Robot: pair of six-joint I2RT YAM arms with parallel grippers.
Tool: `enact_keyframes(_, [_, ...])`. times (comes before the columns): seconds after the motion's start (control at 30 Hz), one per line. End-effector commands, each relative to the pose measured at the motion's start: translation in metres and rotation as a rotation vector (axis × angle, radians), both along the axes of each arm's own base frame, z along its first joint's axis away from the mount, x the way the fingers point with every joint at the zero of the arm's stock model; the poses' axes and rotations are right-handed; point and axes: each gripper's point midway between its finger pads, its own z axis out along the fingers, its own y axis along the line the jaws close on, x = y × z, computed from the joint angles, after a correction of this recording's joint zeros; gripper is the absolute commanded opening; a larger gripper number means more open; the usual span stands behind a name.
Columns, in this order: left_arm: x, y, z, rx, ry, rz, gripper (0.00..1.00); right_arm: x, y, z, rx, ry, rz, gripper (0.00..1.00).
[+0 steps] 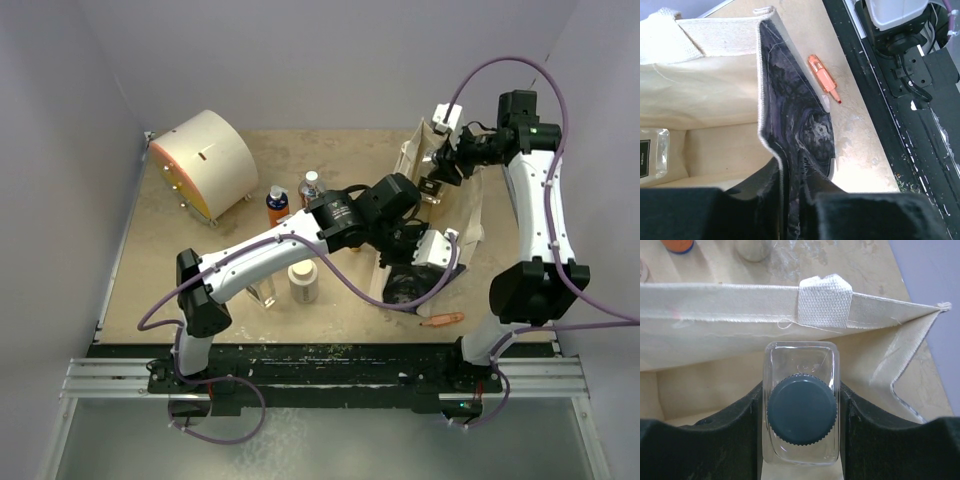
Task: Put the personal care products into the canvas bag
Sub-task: Place the care product in the canvas bag.
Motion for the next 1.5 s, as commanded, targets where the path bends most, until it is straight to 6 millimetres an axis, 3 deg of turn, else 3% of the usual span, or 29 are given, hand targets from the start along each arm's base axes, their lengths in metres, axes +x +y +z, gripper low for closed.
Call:
enact_keyframes(0.0, [-0.014,0.010,0.023,-0.051,-0.037,-0.090,0.14,0.013,0.014,0.030,0.011,-0.223,0.155,0.00])
enact_keyframes(0.2, [-0.019,0.020,0.022,-0.047,-0.019,-0.129,0.00,0.032,0.007,0.025,-0.053,-0.286,0.178,0.00])
enact_keyframes(0.67, [-0.032,0.038,0.009,-0.025,0.024,-0.218,0.00,0.070,-0.016,0.022,-0.128,-0.363,0.089,0.00])
enact_keyframes(1.07, [-0.035,0.039,0.005,-0.026,0.045,-0.228,0.00,0.078,-0.024,-0.008,-0.150,-0.328,0.058,0.00])
enact_keyframes(1.47, [-0.034,0.040,0.010,-0.044,0.054,-0.230,0.00,0.076,-0.013,-0.039,-0.070,-0.235,0.099,0.00])
